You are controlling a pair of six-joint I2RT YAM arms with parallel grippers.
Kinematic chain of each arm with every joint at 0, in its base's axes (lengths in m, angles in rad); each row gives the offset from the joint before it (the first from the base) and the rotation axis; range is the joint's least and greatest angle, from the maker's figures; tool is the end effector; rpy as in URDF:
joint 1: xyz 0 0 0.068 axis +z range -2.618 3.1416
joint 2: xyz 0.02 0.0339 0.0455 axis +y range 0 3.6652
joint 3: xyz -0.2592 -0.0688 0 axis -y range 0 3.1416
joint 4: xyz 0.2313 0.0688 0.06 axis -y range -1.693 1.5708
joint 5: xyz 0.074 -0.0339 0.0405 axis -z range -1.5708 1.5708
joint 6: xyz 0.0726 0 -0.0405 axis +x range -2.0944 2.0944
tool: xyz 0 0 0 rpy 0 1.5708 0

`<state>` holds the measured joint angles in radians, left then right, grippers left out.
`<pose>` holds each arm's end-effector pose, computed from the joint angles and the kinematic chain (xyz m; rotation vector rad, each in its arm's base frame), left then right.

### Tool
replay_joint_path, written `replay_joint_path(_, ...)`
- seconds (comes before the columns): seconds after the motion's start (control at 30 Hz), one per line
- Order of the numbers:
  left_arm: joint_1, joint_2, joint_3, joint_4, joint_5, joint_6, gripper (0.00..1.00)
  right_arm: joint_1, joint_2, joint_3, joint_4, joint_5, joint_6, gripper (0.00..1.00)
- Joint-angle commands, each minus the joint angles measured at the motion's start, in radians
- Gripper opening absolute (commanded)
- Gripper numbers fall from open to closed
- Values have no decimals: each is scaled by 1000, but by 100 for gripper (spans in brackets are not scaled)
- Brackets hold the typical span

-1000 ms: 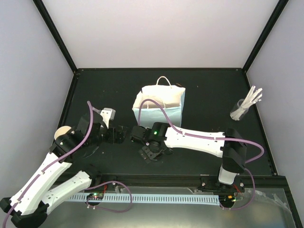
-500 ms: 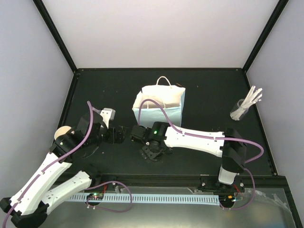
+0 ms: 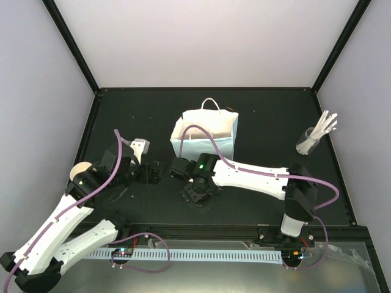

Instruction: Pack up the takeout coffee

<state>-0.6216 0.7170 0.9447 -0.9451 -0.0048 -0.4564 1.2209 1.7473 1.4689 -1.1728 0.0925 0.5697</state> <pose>0.1196 -0.0852 0.2981 0.1914 2.3431 -0.5437 0.1166 0.3000 0.2176 -0.9499 2.8396 0.0532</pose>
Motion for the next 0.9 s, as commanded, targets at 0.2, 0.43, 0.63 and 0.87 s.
replay_joint_path(0.2,7,4,1,3,-7,15,99,-15,5,-13,30,-40,-30,91)
replay_joint_path(0.43,9,1,-5,1,-10,15,99,-18,12,-13,26,-35,-29,91)
replay_joint_path(0.63,9,1,-8,1,-11,16,99,-20,-17,0,21,-15,-27,91)
replay_joint_path(0.87,9,-1,-12,1,-9,16,99,-27,-29,12,4,7,-20,95)
